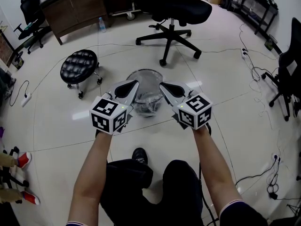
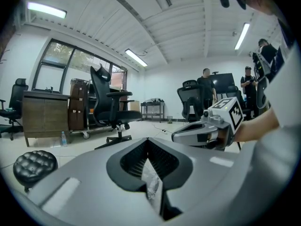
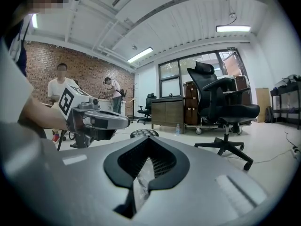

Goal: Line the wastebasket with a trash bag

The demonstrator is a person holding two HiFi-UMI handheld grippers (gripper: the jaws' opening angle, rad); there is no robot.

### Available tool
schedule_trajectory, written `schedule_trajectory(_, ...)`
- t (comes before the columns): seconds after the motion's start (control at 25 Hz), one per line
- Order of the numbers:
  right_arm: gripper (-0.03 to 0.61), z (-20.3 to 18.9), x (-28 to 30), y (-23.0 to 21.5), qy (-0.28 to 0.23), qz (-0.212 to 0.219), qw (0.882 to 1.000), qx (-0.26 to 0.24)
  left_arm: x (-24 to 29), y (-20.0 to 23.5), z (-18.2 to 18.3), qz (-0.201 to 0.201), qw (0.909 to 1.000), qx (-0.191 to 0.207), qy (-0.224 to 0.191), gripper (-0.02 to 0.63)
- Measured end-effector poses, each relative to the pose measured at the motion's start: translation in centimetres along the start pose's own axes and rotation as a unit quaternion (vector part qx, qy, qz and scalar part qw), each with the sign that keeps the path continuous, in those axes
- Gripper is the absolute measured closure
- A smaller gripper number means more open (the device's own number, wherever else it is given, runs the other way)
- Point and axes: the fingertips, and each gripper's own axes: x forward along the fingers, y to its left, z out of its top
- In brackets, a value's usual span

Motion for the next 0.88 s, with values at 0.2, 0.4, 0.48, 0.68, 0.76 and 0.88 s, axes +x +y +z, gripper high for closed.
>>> schedule_trajectory(0.2, 0.577, 0.11, -0.34, -0.1, 0.0, -0.001, 1.0, -0.001, 0.08, -0.37, 0.06, -0.003, 1.0, 0.0, 0.001, 0.601)
schedule_trajectory(0.4, 0.577, 0.19, -0.32, -0.03, -0.002, -0.001, 1.0, -0.001, -0.02, -0.56, -0.21, -0.005, 1.0, 0.001, 0.003, 0.601)
schedule_trajectory(0.48, 0.577, 0.29, -0.34, 0.06, -0.003, -0.001, 1.0, -0.003, -0.06, -0.65, -0.2, -0.006, 1.0, 0.0, 0.003, 0.601)
schedule_trajectory(0.68, 0.578, 0.39, -0.35, 0.31, -0.003, 0.002, 1.0, -0.003, -0.21, -0.85, -0.28, -0.007, 1.0, 0.001, 0.004, 0.601)
schedule_trajectory(0.76, 0.577, 0.41, -0.29, 0.32, -0.003, 0.003, 1.0, -0.003, -0.25, -0.74, -0.31, -0.007, 1.0, -0.001, 0.004, 0.601)
schedule_trajectory(0.88, 0.577, 0.38, -0.19, 0.38, -0.003, 0.003, 1.0, -0.004, -0.36, -0.58, -0.35, -0.006, 1.0, -0.005, 0.001, 0.601)
